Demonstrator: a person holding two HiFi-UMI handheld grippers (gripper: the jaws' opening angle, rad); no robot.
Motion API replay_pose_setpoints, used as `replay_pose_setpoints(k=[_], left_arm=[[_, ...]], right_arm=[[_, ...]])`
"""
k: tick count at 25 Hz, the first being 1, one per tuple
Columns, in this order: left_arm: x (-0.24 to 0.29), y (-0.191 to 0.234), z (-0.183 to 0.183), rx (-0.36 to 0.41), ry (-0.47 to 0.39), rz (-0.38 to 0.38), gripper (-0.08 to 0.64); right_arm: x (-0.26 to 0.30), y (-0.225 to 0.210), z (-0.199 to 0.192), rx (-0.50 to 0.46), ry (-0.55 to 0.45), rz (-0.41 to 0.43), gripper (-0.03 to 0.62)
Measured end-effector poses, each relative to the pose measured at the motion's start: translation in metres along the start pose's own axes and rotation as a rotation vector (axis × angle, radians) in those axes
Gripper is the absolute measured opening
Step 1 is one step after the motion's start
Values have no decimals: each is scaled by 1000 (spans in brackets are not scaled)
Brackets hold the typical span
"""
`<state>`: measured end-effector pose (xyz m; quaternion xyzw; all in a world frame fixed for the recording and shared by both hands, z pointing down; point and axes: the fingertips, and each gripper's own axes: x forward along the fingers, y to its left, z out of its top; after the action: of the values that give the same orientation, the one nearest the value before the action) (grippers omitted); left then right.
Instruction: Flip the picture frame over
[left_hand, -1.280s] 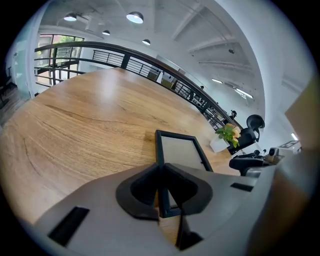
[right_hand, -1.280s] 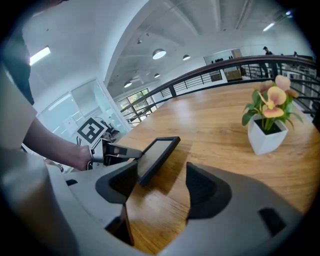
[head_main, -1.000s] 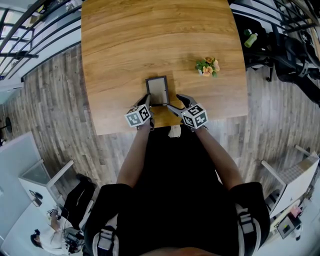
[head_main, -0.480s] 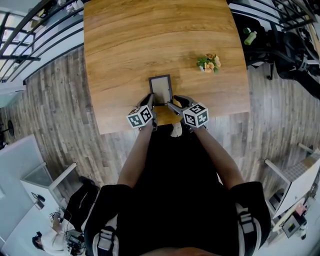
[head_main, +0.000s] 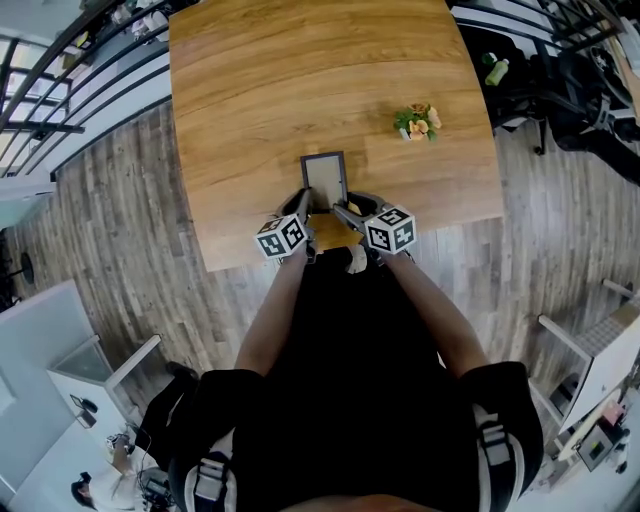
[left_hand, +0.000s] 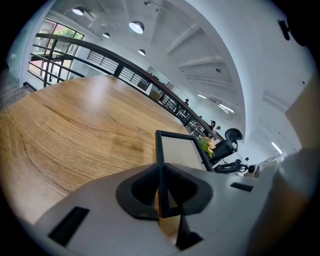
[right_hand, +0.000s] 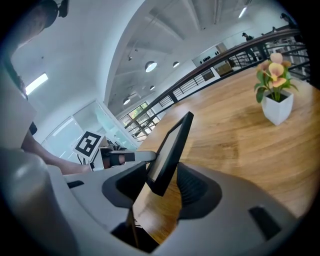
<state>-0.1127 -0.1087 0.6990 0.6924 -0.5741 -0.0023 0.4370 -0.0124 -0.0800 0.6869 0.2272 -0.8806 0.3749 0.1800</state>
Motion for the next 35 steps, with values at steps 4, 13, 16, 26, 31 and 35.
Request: replay_pose_setpoints(k=[4, 13, 16, 26, 31, 35], left_arm=[[1, -3, 1, 22, 5, -13, 55], [1, -9, -1, 70, 14, -31, 57], [1, -10, -3, 109, 20, -13, 58], [0, -31, 8, 99, 8, -119, 58], [5, -50, 11, 116, 11, -172, 72], [5, -55, 13, 78, 12, -207, 96]], right_arm=[[-2, -3, 4, 63, -40, -11, 137], [-9, -1, 12, 126, -122, -27, 90], [-10, 4, 16, 92, -148, -56, 83], [-13, -9, 27, -58, -119, -174, 76], [-13, -12, 33, -171, -88, -219, 77], [-10, -9, 33, -261, -59, -237, 77]])
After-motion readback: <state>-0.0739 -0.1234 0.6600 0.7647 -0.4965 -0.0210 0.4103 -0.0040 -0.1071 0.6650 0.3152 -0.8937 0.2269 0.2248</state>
